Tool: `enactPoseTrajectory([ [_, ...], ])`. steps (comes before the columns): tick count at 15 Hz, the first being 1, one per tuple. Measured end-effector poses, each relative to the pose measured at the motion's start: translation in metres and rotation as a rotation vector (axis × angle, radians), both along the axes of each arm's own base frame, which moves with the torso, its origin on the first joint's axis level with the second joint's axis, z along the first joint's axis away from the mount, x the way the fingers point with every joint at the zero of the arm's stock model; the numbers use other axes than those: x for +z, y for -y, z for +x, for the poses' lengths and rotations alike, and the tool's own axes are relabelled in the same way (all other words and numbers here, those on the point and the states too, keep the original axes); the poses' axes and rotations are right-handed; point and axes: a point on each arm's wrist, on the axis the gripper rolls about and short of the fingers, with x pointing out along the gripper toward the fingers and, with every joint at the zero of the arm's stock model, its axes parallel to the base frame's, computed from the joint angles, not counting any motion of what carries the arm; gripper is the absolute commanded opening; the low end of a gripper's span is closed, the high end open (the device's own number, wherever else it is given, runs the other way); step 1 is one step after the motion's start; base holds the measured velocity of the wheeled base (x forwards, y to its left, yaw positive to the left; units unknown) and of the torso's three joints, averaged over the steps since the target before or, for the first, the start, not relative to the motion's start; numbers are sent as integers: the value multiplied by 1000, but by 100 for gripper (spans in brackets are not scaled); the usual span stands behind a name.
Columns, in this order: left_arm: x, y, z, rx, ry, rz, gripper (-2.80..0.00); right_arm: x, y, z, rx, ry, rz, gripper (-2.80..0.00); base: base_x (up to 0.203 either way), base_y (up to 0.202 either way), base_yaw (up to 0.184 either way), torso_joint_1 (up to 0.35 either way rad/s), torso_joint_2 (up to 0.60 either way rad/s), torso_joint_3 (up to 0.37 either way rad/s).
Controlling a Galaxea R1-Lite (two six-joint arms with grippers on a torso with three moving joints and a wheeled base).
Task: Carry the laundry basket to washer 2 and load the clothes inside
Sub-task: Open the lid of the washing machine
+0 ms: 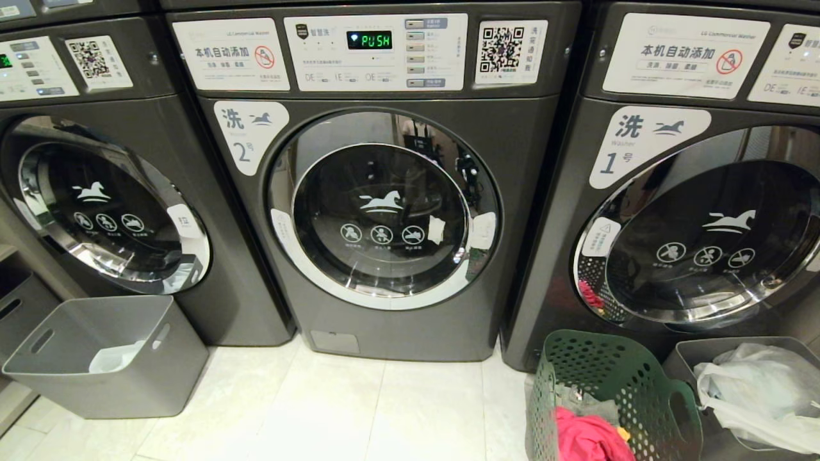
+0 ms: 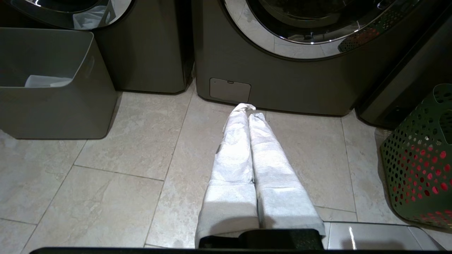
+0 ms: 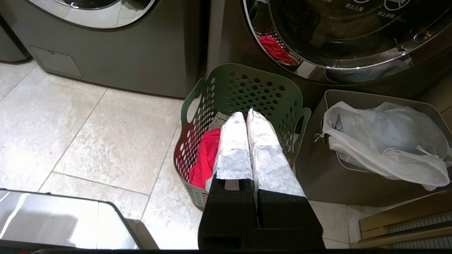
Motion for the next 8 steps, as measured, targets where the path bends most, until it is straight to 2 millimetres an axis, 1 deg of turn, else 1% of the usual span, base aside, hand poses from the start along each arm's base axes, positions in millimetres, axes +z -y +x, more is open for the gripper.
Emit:
enactPoseTrajectory([
  [8,0,0,0,1,0,-2,-280,0,0,0,-1,0,2,-280,0,0,0,0,0,0],
])
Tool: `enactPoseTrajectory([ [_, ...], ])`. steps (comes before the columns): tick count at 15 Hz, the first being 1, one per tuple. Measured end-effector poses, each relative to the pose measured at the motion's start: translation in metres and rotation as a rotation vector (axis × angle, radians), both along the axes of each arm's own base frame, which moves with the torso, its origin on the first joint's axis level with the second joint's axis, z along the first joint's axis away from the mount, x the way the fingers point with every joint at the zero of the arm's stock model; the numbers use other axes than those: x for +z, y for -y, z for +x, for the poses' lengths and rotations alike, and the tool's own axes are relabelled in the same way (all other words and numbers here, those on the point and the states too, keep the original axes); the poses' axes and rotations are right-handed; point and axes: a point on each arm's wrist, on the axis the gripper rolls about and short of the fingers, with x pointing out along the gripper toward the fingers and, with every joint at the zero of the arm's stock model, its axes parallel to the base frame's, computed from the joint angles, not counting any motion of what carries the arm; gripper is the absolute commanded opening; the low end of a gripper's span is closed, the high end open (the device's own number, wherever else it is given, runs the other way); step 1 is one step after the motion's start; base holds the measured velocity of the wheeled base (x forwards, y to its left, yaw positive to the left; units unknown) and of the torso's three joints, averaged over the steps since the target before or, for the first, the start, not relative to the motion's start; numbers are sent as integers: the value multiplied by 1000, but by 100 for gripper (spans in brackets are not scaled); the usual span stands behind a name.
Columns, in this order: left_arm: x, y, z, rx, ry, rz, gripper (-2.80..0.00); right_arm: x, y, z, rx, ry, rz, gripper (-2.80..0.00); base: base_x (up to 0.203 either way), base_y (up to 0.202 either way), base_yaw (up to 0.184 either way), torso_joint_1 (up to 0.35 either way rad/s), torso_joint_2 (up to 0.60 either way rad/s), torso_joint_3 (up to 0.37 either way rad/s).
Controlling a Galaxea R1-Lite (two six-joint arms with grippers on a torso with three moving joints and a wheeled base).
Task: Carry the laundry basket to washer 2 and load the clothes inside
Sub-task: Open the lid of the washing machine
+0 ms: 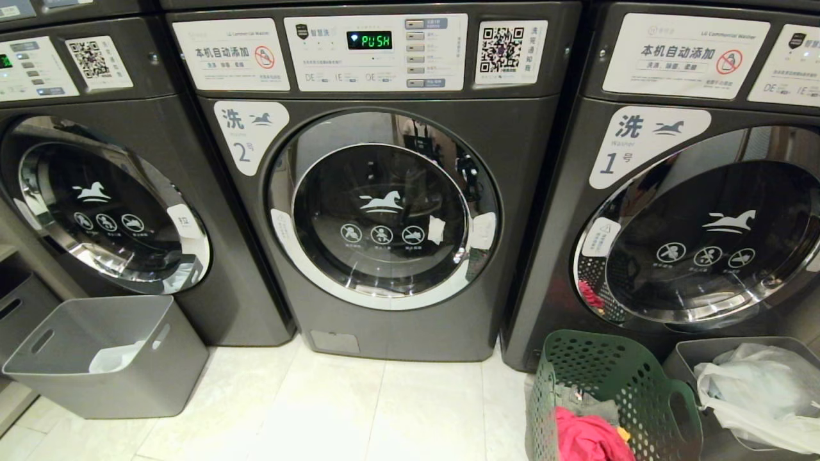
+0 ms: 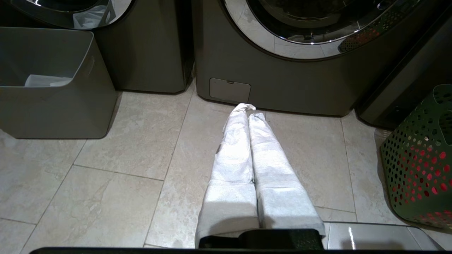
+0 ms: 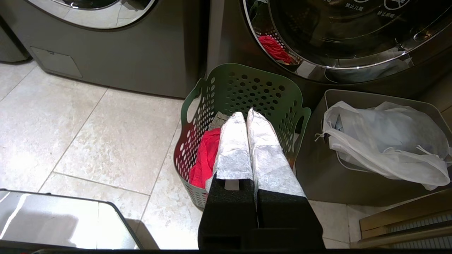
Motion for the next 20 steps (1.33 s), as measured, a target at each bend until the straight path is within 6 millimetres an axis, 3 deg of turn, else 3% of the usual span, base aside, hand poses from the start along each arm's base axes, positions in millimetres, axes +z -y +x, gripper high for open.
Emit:
enactPoseTrajectory([
  [20,0,0,0,-1,0,3,-280,0,0,0,-4,0,1,-280,0,0,0,0,0,0],
])
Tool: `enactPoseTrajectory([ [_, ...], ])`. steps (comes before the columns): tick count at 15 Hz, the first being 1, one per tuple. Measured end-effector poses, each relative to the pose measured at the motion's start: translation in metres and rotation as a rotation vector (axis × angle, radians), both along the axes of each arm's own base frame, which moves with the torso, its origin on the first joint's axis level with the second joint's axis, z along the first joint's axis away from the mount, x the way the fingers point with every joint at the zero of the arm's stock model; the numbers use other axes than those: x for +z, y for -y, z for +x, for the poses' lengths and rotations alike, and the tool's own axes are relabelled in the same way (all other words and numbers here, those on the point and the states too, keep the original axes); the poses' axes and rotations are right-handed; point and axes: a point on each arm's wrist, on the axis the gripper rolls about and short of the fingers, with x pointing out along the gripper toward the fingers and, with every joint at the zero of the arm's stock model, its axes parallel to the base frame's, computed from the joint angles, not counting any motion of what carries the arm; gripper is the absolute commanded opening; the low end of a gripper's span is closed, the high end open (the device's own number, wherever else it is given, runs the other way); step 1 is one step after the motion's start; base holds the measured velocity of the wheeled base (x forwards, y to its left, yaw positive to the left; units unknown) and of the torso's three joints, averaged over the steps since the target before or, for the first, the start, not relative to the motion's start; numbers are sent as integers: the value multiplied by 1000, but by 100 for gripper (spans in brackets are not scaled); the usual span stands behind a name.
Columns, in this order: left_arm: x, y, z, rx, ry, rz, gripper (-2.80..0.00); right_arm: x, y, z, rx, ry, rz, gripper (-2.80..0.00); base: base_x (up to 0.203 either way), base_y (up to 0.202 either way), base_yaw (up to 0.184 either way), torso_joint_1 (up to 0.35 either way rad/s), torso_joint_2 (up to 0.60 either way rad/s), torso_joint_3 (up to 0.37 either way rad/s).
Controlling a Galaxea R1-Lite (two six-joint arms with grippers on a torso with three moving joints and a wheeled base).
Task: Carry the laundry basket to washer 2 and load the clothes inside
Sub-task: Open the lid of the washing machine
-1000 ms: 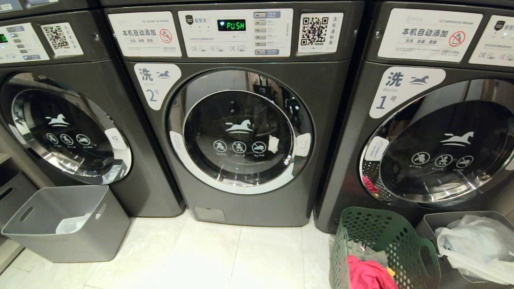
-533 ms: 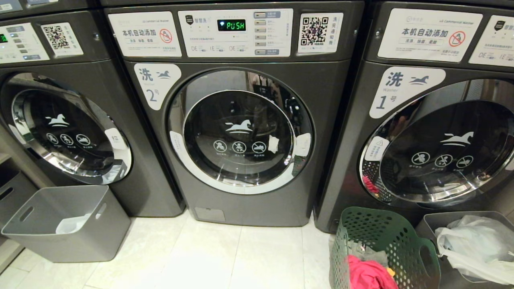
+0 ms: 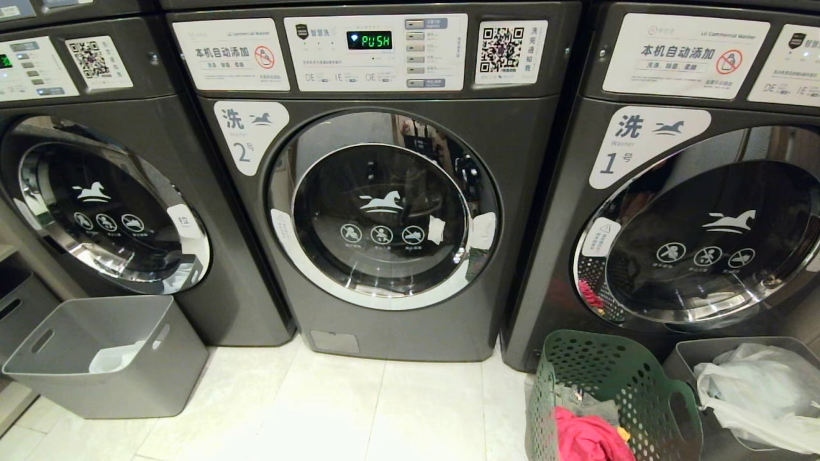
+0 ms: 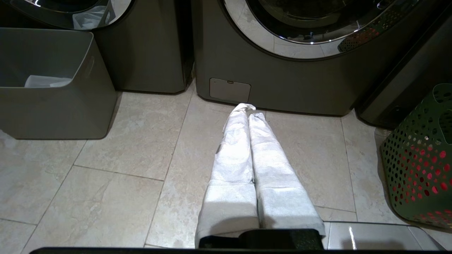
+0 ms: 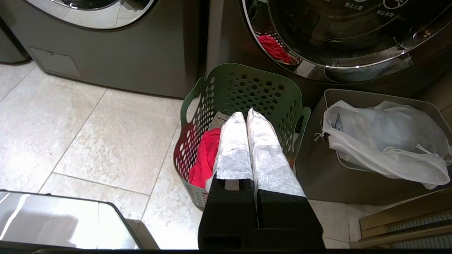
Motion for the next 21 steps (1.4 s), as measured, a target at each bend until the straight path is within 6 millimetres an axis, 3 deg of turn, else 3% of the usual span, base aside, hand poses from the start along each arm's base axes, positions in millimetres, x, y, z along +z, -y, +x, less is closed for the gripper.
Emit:
enactPoseTrajectory([
  [21,0,0,0,0,0,-1,-280,0,0,0,5,0,-2,-280,0,0,0,0,0,0],
])
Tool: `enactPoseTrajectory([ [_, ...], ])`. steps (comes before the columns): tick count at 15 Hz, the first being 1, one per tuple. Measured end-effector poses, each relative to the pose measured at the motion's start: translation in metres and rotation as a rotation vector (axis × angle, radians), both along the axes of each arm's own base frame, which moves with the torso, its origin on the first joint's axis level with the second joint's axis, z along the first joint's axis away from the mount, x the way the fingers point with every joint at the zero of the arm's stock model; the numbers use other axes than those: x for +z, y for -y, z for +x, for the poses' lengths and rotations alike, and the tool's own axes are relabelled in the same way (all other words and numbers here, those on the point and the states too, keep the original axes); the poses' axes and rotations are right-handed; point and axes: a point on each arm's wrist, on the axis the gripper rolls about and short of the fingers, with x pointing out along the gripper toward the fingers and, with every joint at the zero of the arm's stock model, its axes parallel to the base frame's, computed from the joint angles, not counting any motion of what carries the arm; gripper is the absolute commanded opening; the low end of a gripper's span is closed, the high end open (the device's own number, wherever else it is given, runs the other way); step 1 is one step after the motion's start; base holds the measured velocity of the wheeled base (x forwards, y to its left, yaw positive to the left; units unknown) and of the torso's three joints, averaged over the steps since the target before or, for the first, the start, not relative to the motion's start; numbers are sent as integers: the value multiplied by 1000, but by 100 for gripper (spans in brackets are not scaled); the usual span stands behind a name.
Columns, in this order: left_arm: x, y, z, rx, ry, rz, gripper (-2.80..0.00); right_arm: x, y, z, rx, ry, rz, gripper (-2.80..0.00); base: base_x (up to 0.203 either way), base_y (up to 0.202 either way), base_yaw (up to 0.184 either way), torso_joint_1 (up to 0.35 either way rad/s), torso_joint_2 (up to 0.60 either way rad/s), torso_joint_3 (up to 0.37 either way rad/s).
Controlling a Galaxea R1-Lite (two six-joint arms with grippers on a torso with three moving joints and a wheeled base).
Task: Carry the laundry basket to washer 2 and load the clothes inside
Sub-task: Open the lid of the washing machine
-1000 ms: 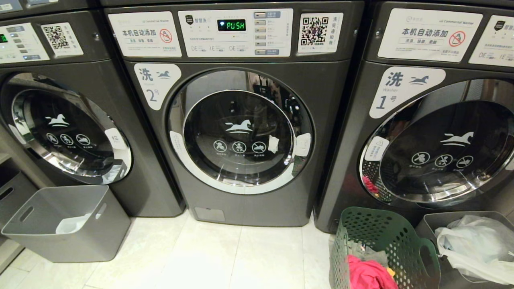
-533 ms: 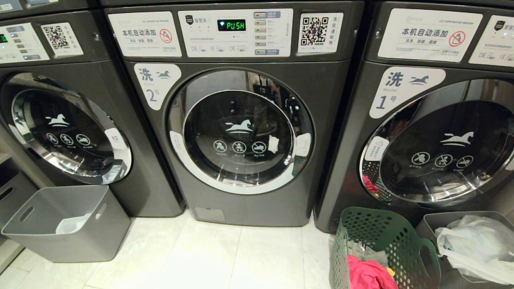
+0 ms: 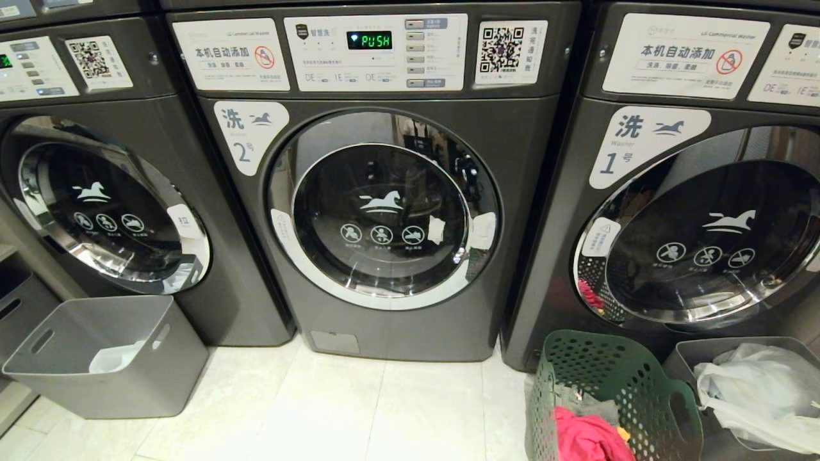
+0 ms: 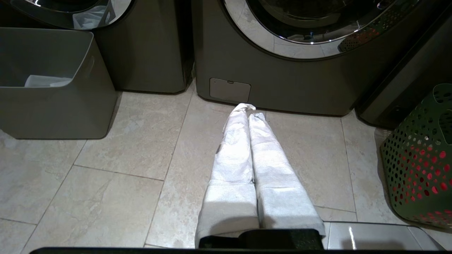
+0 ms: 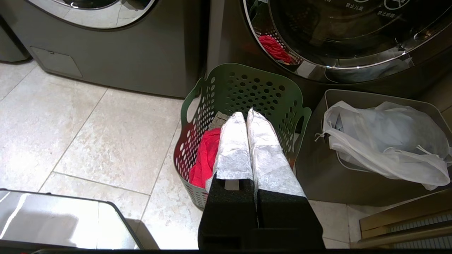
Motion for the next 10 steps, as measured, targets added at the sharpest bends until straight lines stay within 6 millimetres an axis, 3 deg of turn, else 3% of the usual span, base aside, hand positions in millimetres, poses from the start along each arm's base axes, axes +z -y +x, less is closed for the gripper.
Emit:
enactPoseTrajectory([
  [10,0,0,0,-4,-2,6,-280,0,0,0,-4,0,2,-280,0,0,0,0,0,0],
])
